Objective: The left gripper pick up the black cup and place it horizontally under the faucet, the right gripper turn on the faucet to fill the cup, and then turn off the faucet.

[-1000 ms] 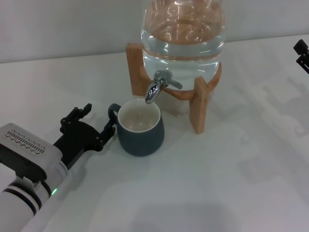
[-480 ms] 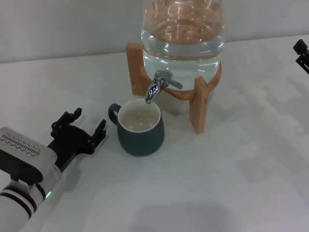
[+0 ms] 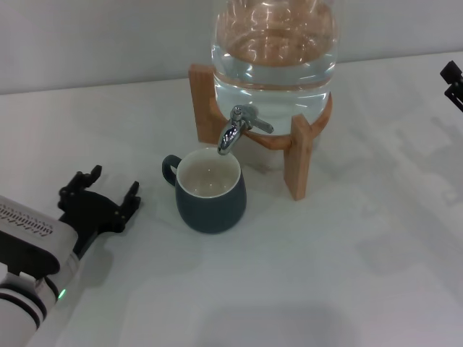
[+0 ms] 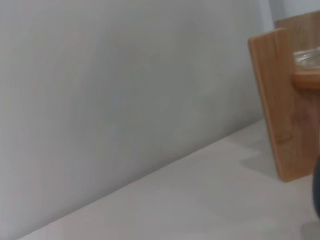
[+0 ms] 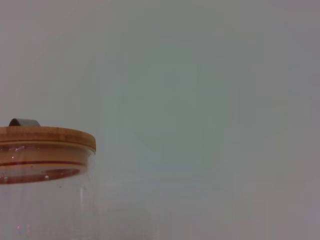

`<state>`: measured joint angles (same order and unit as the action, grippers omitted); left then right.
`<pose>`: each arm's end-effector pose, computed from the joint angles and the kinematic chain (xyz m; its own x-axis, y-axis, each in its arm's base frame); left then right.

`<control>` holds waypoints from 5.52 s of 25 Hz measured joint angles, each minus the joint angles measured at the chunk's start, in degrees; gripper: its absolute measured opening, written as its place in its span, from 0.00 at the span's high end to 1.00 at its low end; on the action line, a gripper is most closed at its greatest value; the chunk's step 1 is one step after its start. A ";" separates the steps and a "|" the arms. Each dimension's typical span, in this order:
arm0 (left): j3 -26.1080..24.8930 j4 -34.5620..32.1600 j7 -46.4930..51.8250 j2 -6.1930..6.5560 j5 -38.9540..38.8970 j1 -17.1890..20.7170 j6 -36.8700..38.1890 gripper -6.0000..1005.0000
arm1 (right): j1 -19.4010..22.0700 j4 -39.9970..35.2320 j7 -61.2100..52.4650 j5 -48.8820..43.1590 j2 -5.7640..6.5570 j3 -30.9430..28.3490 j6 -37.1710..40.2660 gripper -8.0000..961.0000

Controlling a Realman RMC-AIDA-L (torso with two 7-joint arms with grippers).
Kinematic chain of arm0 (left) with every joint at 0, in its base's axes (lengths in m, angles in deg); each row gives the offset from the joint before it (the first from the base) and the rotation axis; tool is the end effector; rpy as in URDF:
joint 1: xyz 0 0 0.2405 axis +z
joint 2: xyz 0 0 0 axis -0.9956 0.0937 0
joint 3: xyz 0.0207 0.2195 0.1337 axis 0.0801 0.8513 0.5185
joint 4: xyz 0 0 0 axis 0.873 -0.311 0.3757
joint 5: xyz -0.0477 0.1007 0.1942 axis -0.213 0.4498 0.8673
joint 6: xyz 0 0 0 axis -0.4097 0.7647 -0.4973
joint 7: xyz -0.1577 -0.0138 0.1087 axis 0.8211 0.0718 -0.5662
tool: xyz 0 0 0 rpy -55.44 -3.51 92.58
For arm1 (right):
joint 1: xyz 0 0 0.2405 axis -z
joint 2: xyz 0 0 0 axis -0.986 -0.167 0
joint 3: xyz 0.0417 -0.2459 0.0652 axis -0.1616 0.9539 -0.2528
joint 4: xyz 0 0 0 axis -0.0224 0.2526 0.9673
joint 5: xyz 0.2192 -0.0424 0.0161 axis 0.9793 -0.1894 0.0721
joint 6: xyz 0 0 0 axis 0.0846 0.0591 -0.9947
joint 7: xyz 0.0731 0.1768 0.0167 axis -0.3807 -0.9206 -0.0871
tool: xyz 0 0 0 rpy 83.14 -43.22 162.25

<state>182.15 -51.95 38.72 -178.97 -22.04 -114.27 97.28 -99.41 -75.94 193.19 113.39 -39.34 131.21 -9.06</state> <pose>-0.3013 0.3773 -0.1406 0.9124 0.1320 0.3875 0.4016 -0.4719 -0.7848 0.3457 0.3413 0.0587 0.5608 0.2180 -0.7987 -0.7470 -0.2827 -0.6017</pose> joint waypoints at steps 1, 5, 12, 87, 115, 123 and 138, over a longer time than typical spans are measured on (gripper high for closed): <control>0.00 -0.04 -0.93 0.01 -0.90 0.10 0.12 0.27 | 0.05 -0.02 -0.04 0.00 0.01 0.00 -0.06 0.13; -0.02 0.23 -3.16 0.20 -4.66 0.22 1.77 0.27 | 0.13 -0.06 -0.15 0.00 0.12 0.00 -0.18 0.13; -2.98 1.97 -3.70 0.44 -7.90 0.94 7.88 0.26 | 0.20 -0.13 -0.45 0.00 0.25 0.00 -0.24 0.13; -7.55 4.58 1.83 0.81 -10.28 7.64 26.56 0.11 | -9.31 -3.35 -14.58 0.01 -1.50 34.87 -1.86 0.13; -7.56 5.00 1.83 0.75 -9.87 6.21 25.29 0.11 | -10.49 -5.65 -20.21 0.07 -1.50 38.46 -1.81 0.13; -7.56 5.00 1.83 0.75 -9.78 5.87 25.28 0.11 | -10.38 -5.89 -21.50 0.08 -1.50 39.08 -1.97 0.13; -7.56 4.99 1.83 0.75 -9.03 6.02 25.28 0.11 | -10.07 -8.07 -23.11 0.68 -1.50 41.52 -2.18 0.13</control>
<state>174.60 -46.96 40.55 -178.21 -31.08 -108.25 122.56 -109.47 -84.02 170.08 114.07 -40.83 172.73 -11.24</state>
